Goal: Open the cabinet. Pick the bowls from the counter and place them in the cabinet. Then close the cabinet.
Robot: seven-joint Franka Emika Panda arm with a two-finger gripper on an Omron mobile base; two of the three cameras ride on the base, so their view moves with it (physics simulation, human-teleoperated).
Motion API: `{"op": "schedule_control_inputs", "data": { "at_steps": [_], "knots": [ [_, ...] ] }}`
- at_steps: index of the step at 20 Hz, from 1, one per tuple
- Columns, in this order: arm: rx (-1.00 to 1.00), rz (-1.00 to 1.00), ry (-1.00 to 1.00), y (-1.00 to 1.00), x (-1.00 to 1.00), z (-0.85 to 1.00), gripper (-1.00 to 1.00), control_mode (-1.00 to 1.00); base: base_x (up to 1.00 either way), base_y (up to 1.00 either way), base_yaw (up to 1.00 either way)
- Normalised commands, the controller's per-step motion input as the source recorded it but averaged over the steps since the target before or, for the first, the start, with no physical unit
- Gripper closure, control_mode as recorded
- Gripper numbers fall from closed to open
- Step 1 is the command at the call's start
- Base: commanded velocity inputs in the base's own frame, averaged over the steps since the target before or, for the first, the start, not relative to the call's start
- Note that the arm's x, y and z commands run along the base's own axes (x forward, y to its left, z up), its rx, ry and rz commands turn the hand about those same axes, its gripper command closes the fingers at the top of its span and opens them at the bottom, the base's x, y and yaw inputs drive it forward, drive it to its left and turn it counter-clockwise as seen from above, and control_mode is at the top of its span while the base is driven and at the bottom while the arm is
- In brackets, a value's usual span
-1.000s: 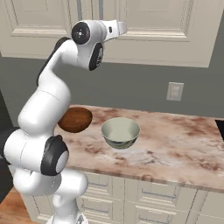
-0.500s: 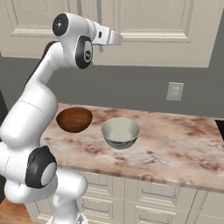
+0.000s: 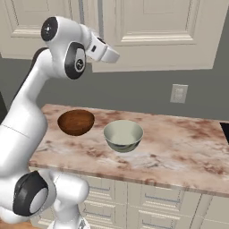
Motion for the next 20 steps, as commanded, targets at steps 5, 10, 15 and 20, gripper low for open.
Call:
{"op": "schedule_control_inputs", "data": {
  "at_steps": [5,10,15,20],
  "knots": [
    [0.4,-0.06,-0.02,-1.0,-0.57,-0.04,1.0,-1.0,0.0,0.0,0.0],
    [0.41,0.0,-0.07,-1.0,-0.55,-0.02,1.0,-1.0,0.0,0.0,0.0],
    [0.42,0.0,-0.24,-1.0,-0.67,-0.13,1.0,-1.0,0.0,0.0,0.0],
    [0.39,0.01,-0.29,-1.0,-0.57,-0.13,1.0,-1.0,0.0,0.0,0.0]
  ]
}}
